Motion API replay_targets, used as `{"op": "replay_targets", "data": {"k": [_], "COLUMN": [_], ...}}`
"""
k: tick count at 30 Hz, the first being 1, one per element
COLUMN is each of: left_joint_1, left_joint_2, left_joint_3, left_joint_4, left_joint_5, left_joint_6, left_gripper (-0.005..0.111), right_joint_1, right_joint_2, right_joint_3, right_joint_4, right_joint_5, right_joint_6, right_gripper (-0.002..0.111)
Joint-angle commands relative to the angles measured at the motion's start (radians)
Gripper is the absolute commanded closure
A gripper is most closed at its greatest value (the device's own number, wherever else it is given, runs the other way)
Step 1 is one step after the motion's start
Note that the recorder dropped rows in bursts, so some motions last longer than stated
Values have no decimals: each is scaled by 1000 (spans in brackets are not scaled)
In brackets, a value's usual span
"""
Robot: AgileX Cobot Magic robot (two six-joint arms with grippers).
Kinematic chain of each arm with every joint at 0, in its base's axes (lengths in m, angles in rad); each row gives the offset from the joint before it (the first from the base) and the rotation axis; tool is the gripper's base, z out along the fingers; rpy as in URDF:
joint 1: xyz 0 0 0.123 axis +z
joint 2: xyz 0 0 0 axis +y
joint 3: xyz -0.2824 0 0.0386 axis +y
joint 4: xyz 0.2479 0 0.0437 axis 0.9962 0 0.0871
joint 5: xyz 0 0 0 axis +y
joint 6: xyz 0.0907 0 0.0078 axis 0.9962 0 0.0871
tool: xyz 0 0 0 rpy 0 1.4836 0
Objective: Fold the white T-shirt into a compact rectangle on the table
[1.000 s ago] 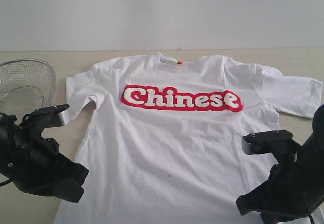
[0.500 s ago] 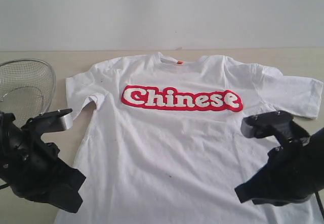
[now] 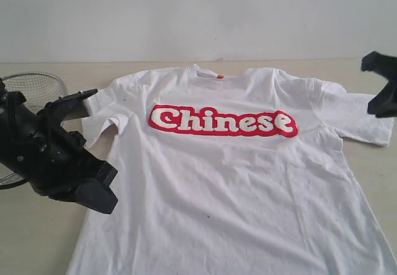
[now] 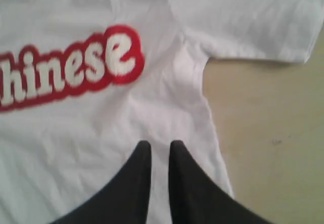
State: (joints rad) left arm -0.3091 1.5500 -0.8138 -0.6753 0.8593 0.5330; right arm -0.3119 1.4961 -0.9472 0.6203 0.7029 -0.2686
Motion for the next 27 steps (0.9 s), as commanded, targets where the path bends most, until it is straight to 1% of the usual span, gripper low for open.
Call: {"op": "replay_targets", "data": {"k": [1,5,8,11,18,22,27], "left_joint_1": [-5,-5,-5,-5,-5,-5,-5], "left_joint_2": [-12,-12,-12,-12,-12,-12,-12], "left_joint_3": [-6,-6,-6,-6,-6,-6,-6], "left_joint_4": [-1,-8,-8,-8,-8,-8,-8], "left_joint_5": [8,5,5,-7,-10,-10,-20], "left_joint_6": [5,3,3,6,8,8,14], "left_gripper": [102,102,102,102,102,102,102], "right_joint_1": [-137,-178,-178,-178,-183,-216,-240], "right_joint_2": [170,306,395,468,549,560,567], "right_joint_3": [-152,-249,-296,-331,-391,-392,-392], "right_joint_4": [123,154,154,163,158,153,63], "right_joint_5": [34,32,60,64,86,102,129], "right_joint_6": [-48,-53,-75,-75,-89,-100,-107], "right_gripper": [84,69,64,62,62,62,62]}}
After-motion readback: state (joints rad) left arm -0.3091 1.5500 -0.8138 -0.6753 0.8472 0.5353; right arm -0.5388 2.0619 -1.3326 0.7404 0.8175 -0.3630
